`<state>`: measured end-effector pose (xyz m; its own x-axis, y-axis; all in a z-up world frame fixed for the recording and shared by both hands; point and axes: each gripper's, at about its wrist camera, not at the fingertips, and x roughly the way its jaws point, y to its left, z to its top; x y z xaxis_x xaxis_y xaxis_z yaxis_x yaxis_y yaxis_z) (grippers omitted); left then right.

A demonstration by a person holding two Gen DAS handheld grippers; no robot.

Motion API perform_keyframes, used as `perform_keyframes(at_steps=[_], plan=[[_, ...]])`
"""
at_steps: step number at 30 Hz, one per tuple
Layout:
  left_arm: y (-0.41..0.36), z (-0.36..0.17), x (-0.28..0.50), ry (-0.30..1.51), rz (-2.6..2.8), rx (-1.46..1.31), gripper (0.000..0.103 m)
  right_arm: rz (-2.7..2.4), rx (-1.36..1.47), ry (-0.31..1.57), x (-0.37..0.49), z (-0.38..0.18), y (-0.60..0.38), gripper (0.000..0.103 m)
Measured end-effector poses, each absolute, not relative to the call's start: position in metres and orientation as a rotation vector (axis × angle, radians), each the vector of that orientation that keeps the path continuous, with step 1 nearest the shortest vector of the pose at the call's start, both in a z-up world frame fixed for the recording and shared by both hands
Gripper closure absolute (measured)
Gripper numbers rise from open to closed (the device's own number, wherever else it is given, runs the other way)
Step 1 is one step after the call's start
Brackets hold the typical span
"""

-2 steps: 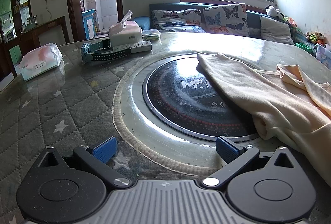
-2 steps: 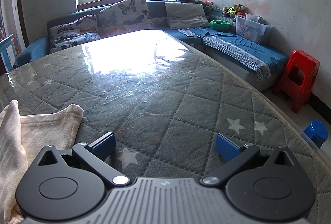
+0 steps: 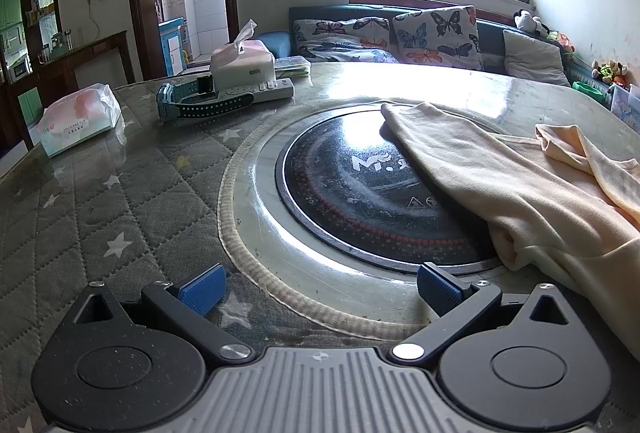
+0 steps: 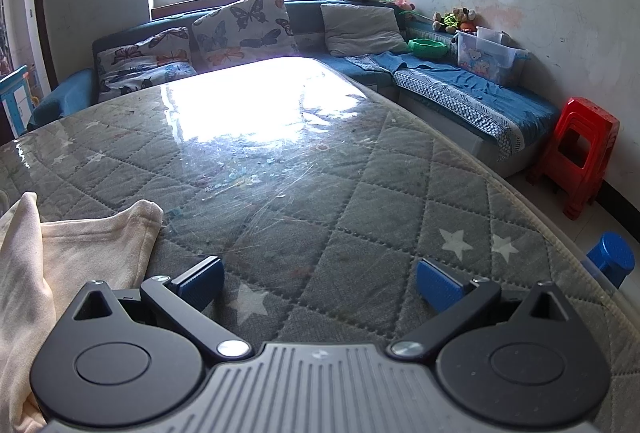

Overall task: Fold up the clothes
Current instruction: 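Move both grippers toward the crumpled cream garment on the table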

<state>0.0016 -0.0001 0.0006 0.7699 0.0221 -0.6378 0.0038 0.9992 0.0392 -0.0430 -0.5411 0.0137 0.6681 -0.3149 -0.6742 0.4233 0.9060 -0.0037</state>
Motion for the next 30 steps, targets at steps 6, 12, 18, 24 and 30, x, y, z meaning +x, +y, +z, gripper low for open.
perform_keyframes(at_steps=[6,12,18,24,30], plan=[[-0.006,0.004,0.0,0.701,0.055,0.047,0.0,-0.353,0.089,0.692,-0.062,0.019,-0.534,0.0],[-0.024,0.012,-0.013,0.719,0.035,0.066,0.0,-0.252,0.061,0.674,-0.094,0.038,-0.531,0.0],[-0.037,0.019,-0.03,0.726,0.014,0.044,0.0,-0.173,0.019,0.644,-0.121,0.045,-0.514,0.0],[-0.052,0.023,-0.047,0.736,-0.01,0.044,0.0,-0.099,-0.008,0.644,-0.144,0.049,-0.495,0.0],[-0.065,0.023,-0.06,0.759,-0.032,0.034,0.0,-0.037,-0.038,0.644,-0.164,0.047,-0.479,0.001]])
